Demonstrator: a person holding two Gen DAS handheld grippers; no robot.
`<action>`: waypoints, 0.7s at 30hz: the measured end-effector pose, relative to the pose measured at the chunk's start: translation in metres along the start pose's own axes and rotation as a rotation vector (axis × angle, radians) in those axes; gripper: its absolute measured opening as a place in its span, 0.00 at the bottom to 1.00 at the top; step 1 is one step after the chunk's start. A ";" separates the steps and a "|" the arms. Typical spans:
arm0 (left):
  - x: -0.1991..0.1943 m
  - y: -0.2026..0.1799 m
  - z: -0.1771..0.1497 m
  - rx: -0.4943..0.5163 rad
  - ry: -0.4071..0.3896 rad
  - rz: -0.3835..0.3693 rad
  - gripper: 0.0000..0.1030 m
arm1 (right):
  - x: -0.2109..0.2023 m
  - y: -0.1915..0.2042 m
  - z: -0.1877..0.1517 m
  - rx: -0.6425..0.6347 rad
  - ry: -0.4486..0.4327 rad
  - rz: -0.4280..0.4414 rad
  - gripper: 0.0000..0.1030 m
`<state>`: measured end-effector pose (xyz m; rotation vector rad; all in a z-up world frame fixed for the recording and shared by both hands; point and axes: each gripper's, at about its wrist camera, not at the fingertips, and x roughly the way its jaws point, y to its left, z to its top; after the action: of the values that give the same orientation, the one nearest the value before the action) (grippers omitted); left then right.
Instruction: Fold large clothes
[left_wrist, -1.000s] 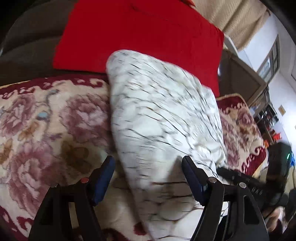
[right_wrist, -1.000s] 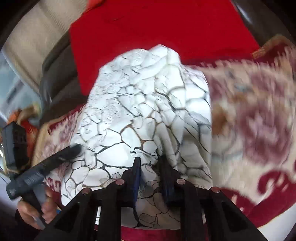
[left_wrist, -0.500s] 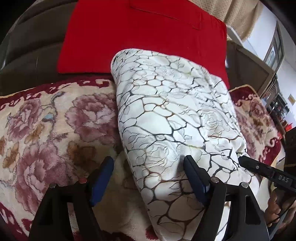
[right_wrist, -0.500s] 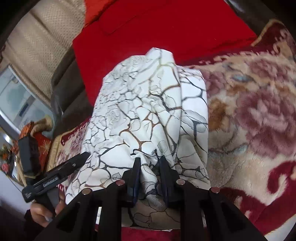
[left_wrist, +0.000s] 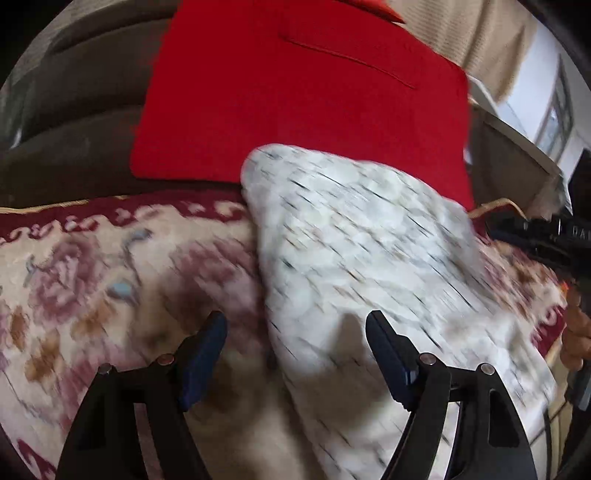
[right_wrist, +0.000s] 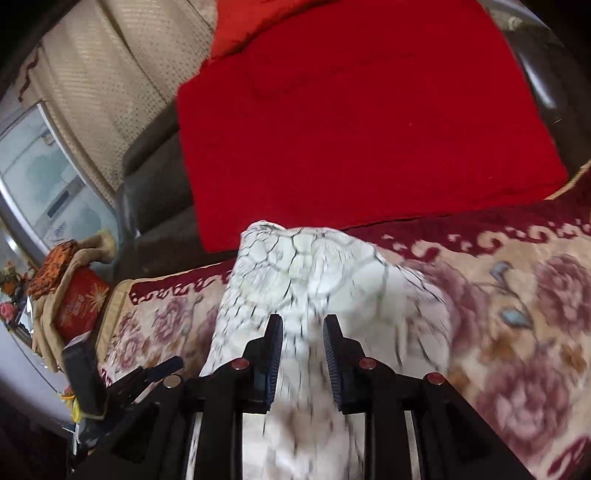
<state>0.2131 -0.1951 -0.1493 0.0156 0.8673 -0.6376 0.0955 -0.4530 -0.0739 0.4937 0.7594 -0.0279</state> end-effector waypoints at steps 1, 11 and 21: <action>0.007 0.007 0.010 -0.006 -0.025 0.038 0.76 | 0.008 -0.001 0.004 0.005 0.006 -0.008 0.25; 0.072 0.003 0.072 0.075 -0.060 0.178 0.76 | 0.069 -0.005 0.032 0.022 0.039 -0.051 0.26; 0.076 -0.010 0.069 0.100 0.000 0.190 0.76 | 0.104 -0.058 0.011 0.181 0.090 -0.079 0.25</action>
<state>0.2930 -0.2606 -0.1555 0.1864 0.8224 -0.5021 0.1672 -0.4936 -0.1611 0.6403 0.8692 -0.1503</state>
